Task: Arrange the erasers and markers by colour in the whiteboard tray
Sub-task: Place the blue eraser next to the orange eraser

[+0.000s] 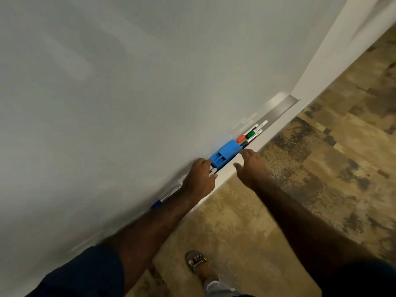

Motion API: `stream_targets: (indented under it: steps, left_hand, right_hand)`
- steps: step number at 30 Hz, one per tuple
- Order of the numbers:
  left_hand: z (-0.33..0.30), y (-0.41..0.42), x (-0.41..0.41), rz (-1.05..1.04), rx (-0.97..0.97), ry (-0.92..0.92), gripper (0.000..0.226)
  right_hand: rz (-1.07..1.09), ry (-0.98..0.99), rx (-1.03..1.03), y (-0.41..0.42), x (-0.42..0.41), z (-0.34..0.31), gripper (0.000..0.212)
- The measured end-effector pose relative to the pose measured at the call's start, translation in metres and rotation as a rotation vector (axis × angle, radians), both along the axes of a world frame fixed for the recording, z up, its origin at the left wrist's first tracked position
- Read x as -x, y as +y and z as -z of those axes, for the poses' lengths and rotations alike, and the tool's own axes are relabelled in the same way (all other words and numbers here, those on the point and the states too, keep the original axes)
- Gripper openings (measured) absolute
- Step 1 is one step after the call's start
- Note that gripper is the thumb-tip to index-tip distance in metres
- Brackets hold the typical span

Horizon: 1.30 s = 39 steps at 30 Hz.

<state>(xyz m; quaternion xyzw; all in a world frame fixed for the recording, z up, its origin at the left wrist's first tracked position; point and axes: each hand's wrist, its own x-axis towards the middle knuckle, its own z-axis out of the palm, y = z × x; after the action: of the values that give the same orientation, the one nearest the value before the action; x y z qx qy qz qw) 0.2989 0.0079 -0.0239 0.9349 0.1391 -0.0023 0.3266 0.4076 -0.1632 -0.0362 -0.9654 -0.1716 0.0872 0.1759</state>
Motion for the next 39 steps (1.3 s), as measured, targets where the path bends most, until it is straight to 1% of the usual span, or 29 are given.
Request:
stream_targets:
  steps: [6,9,11,14,17,19,24,28,32,35,39]
  left_hand:
    - [0.015,-0.011,-0.032,-0.044,-0.001,0.041,0.038]
    - [0.018,-0.016,-0.036,-0.062,-0.026,0.039,0.029]
    - [0.019,-0.018,-0.037,-0.06,-0.053,0.045,0.03]
    - [0.018,-0.021,-0.038,-0.047,-0.088,0.059,0.031]
    - [0.016,-0.024,-0.041,-0.047,-0.106,0.077,0.021]
    - [0.015,-0.026,-0.043,-0.046,-0.1,0.085,0.019]
    - [0.014,-0.03,-0.045,-0.064,-0.06,0.097,0.032]
    - [0.017,-0.03,-0.042,-0.077,-0.016,0.069,0.03]
    - [0.015,-0.032,-0.04,-0.09,0.042,0.05,0.043]
    - [0.011,-0.033,-0.039,-0.089,0.059,0.038,0.047]
    - [0.004,-0.033,-0.035,-0.121,0.091,0.005,0.048]
  right_hand:
    - [-0.035,0.002,-0.022,-0.004,-0.047,0.013,0.062]
    - [-0.097,-0.013,0.012,-0.001,-0.059,0.016,0.061]
    - [-0.126,-0.015,0.045,0.003,-0.064,0.018,0.063]
    - [-0.146,-0.023,0.104,0.008,-0.067,0.022,0.065]
    - [-0.148,-0.02,0.131,0.009,-0.069,0.024,0.063]
    - [-0.145,-0.02,0.137,0.009,-0.07,0.025,0.063]
    - [-0.177,-0.026,0.167,0.007,-0.074,0.025,0.058]
    - [-0.194,-0.033,0.164,0.002,-0.075,0.024,0.055]
    - [-0.203,-0.049,0.101,-0.003,-0.077,0.02,0.052]
    - [-0.208,-0.036,0.059,-0.008,-0.078,0.013,0.051]
    - [-0.184,0.019,-0.057,-0.012,-0.074,0.003,0.05]
